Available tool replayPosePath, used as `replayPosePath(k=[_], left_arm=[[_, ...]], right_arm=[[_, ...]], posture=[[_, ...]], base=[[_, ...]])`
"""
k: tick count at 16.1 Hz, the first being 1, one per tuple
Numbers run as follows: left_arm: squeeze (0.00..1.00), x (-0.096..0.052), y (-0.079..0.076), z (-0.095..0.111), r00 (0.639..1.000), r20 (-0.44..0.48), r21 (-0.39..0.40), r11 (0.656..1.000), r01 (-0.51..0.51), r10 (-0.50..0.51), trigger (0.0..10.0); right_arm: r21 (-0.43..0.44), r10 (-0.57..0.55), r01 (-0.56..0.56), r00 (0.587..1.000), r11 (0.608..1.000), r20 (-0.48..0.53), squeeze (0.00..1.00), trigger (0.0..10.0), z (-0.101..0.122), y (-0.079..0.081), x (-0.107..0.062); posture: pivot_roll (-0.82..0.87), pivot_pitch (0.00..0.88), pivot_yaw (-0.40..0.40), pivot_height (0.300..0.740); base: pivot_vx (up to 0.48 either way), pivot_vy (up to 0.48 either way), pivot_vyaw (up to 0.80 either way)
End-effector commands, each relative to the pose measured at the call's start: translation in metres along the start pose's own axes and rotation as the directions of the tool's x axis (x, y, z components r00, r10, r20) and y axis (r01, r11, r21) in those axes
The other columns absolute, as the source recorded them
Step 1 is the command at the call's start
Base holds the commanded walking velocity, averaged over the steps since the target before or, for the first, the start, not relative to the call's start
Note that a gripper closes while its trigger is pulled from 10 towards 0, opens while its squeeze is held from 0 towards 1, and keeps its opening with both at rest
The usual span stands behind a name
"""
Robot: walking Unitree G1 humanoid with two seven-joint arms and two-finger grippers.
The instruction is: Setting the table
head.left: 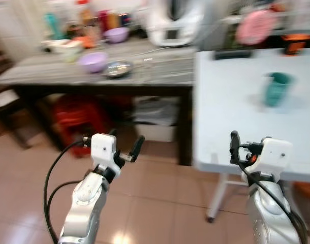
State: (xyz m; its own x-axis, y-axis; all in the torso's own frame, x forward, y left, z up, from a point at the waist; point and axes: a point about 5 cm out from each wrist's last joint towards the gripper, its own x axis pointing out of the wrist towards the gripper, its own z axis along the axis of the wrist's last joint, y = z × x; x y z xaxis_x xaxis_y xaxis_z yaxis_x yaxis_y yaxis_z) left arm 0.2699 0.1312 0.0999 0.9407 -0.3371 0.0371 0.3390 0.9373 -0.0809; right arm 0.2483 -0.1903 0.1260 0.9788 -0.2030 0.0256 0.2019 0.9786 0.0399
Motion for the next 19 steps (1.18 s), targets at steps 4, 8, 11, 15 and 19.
replayPosePath(k=[4,8,11,15,19], left_arm=[[0.00,0.0001,0.0041,0.0049,1.000,0.013,0.015,1.000,-0.011,0.011,10.0],[0.00,0.0000,0.0041,0.0043,1.000,0.008,0.015,1.000,-0.011,0.011,10.0],[0.00,-0.0002,0.0032,0.0048,1.000,0.020,-0.001,1.000,-0.003,0.003,10.0],[0.00,-0.0049,0.0023,0.0029,0.998,0.013,-0.038,0.998,0.057,-0.057,10.0],[0.00,-0.0082,0.0028,0.0002,0.997,0.008,-0.044,0.996,0.072,-0.072,10.0]], right_arm=[[0.005,0.017,-0.017,1.000,1.000,0.010,0.00,10.0,0.0036,0.0054,0.0017],[0.006,0.016,-0.016,1.000,1.000,0.008,0.00,10.0,0.0030,0.0056,0.0018],[0.004,0.019,-0.019,1.000,1.000,0.008,0.00,10.0,0.0027,0.0064,0.0021],[-0.006,0.018,-0.018,1.000,1.000,0.014,0.00,10.0,0.0033,0.0059,0.0025],[-0.011,0.020,-0.020,1.000,1.000,0.018,0.00,10.0,0.0044,0.0074,0.0051]], posture=[[-0.10,0.000,0.128,0.740],[-0.10,0.000,0.129,0.740],[-0.10,0.000,0.131,0.740],[-0.10,0.000,0.130,0.740],[-0.10,0.000,0.127,0.740]], base=[[0.000,-0.423,-0.20],[0.000,-0.419,0.00],[0.000,0.000,0.00],[0.000,0.000,0.00],[0.210,0.000,0.00]])
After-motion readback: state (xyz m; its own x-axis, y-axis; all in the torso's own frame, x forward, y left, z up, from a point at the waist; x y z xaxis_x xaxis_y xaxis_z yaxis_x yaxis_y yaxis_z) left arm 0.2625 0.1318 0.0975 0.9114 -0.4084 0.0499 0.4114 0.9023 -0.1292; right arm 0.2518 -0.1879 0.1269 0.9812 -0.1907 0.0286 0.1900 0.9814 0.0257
